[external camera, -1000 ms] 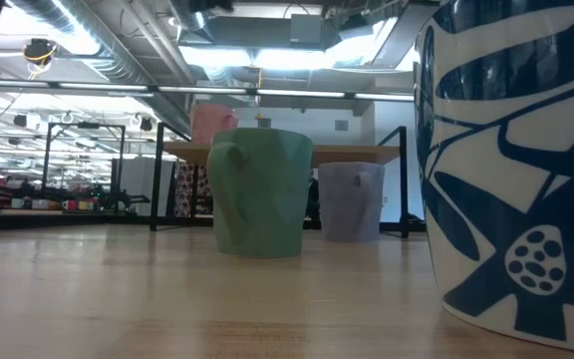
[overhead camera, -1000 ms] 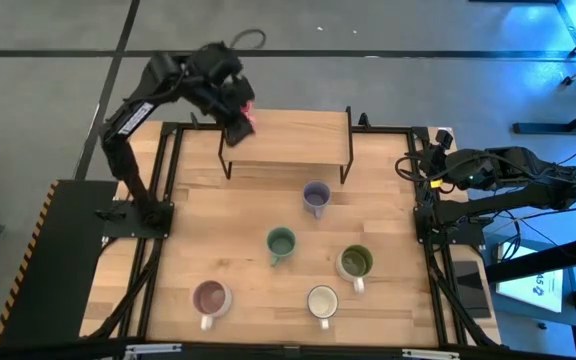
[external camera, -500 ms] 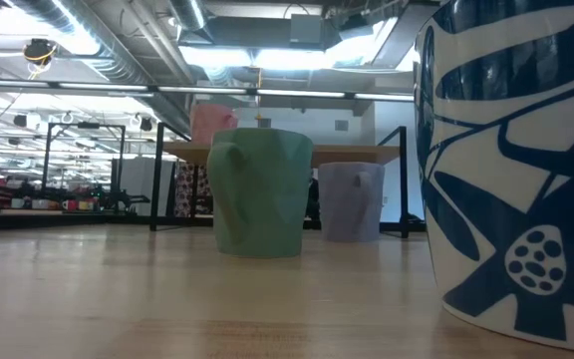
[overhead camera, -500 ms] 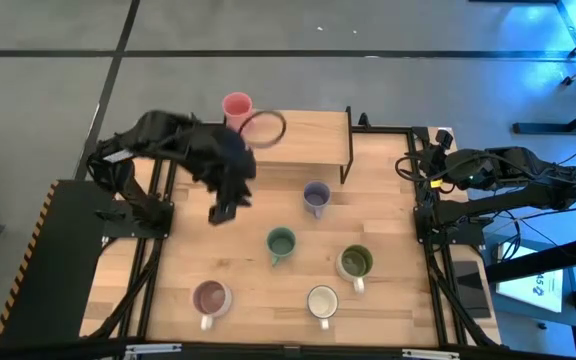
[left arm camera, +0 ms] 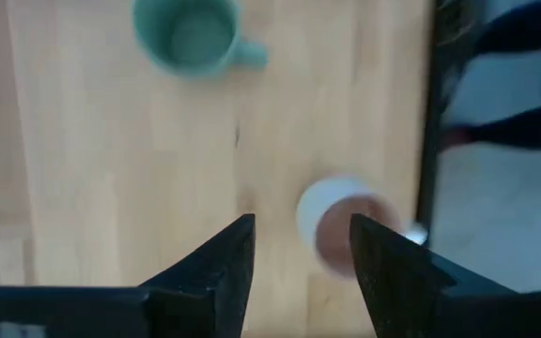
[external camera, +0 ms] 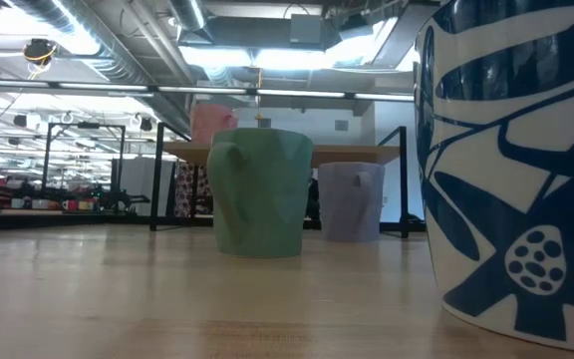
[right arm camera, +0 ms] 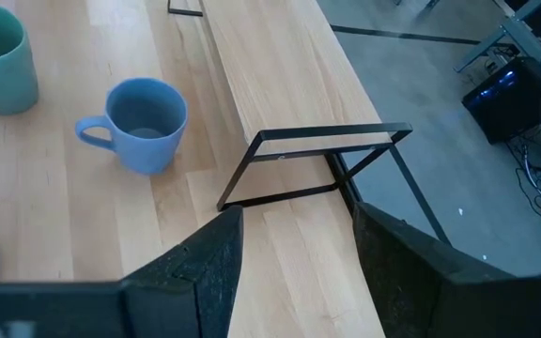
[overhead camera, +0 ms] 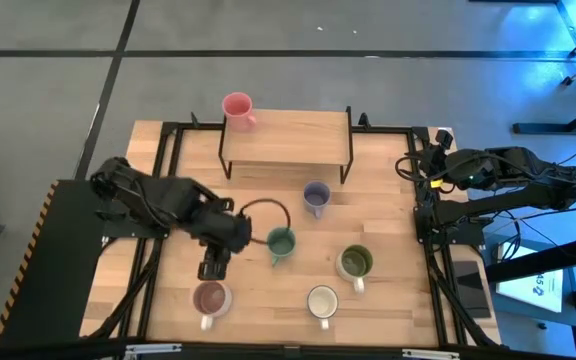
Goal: Place coffee mugs
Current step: Put the white-brown mug on the shelf
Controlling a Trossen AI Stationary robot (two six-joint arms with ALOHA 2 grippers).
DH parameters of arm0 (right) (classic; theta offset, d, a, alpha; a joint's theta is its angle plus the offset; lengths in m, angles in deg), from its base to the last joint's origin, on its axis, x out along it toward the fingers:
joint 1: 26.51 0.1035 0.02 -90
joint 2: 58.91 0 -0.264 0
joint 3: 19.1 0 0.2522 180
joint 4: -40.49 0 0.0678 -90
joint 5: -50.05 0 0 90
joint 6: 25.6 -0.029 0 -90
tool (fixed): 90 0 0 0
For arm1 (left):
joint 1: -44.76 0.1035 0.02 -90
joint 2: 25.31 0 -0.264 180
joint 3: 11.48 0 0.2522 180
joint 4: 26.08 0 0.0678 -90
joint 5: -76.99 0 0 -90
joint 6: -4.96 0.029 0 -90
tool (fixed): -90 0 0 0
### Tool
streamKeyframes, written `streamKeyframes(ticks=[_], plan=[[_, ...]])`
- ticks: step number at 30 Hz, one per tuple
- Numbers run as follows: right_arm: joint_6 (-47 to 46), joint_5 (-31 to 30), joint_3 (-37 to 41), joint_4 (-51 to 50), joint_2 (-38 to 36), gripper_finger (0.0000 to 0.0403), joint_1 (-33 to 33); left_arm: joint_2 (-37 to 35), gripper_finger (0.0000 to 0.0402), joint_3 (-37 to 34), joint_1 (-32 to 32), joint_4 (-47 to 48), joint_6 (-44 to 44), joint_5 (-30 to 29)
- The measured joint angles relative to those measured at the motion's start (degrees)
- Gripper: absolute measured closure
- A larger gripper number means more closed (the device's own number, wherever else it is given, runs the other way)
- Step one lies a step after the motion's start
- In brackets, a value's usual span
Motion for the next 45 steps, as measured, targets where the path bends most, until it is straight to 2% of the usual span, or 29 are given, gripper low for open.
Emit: streamKeyframes(ticks=[5,11,15,22,32,39,45], plan=[[0.0,0.0,0.0,0.0,0.0,0.021,0.0,-5.1,0.0228,-13.7,-3.9,-3.8,-5.2,0.0],[0.0,0.0,0.0,0.0,0.0,0.021,0.0,-16.0,0.0228,-31.8,-9.1,-19.7,-15.8,-2.0],[0.0,0.0,0.0,0.0,0.0,0.021,0.0,-18.1,0.0228,-39.4,-11.8,-25.1,-20.1,-2.4],[-1.4,0.0,0.0,0.0,0.0,0.021,0.0,-15.9,0.0228,-47.4,-14.8,-33.4,-20.7,-3.0],[-1.5,0.0,0.0,0.0,0.0,0.021,0.0,-12.8,0.0228,-54.5,-14.9,-41.4,-20.2,-2.9],[-1.5,0.0,0.0,0.0,0.0,0.021,0.0,-12.9,0.023,-59.3,-15.0,-49.5,-23.1,-0.8],[-1.4,0.0,0.0,0.0,0.0,0.021,0.0,-12.9,0.0241,-64.4,-14.9,-51.6,-28.2,-0.9]])
